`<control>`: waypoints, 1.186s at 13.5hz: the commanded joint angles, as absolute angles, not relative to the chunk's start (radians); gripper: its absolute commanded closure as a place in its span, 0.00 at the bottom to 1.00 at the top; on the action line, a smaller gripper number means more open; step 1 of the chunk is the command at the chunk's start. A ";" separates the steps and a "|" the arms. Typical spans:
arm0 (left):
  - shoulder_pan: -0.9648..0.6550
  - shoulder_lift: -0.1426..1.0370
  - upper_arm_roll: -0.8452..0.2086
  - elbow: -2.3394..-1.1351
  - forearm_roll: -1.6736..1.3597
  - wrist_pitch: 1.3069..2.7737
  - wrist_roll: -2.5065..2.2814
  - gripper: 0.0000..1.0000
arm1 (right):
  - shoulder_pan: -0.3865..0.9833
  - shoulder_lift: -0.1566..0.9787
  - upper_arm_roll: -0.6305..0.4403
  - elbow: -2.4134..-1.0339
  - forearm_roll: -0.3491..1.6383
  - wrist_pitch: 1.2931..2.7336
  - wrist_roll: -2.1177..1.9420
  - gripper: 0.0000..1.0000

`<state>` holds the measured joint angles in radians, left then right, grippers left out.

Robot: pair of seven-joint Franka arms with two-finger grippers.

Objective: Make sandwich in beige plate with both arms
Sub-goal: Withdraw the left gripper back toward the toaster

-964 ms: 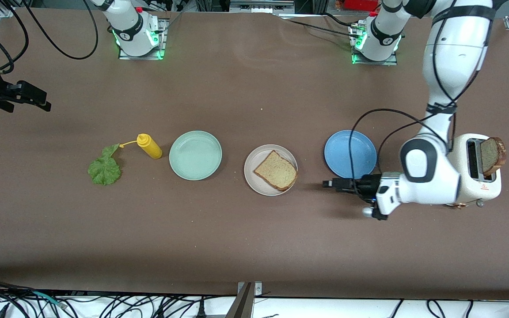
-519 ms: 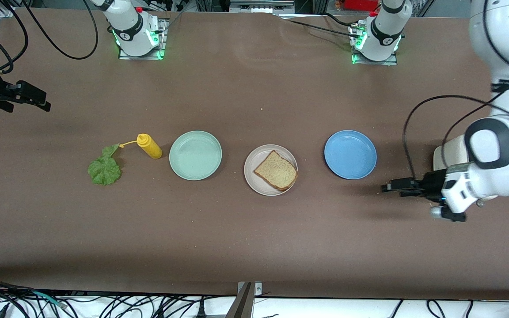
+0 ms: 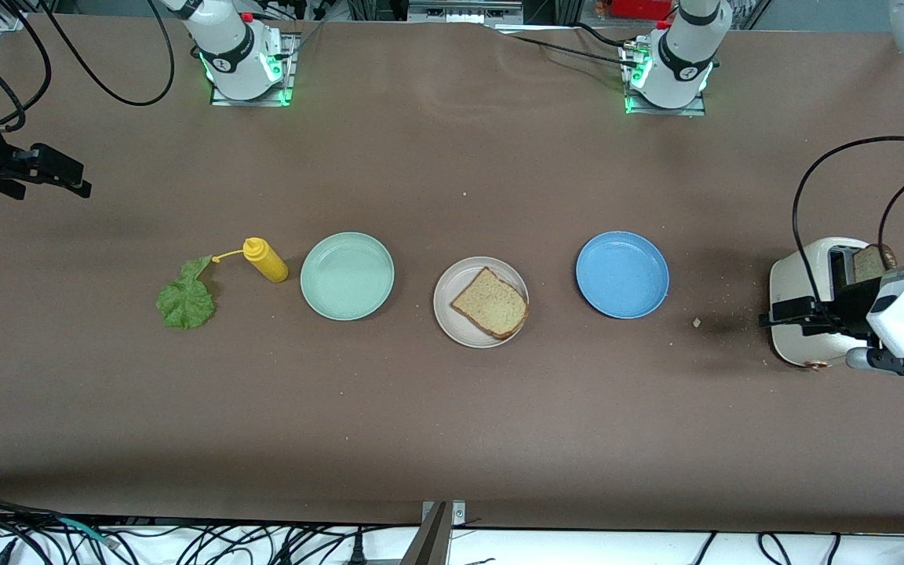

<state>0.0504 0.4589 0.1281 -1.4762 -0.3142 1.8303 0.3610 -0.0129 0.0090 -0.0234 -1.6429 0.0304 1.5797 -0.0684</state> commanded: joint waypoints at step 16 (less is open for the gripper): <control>-0.041 0.351 0.100 -1.214 -0.067 1.366 0.137 0.00 | -0.011 0.055 -0.070 -1.684 0.063 1.644 -0.469 0.00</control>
<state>-0.0304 0.3540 0.1005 -1.2663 -0.0966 1.4378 0.1732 -0.0090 0.0617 -0.0531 -1.6535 0.0391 1.6061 -0.3613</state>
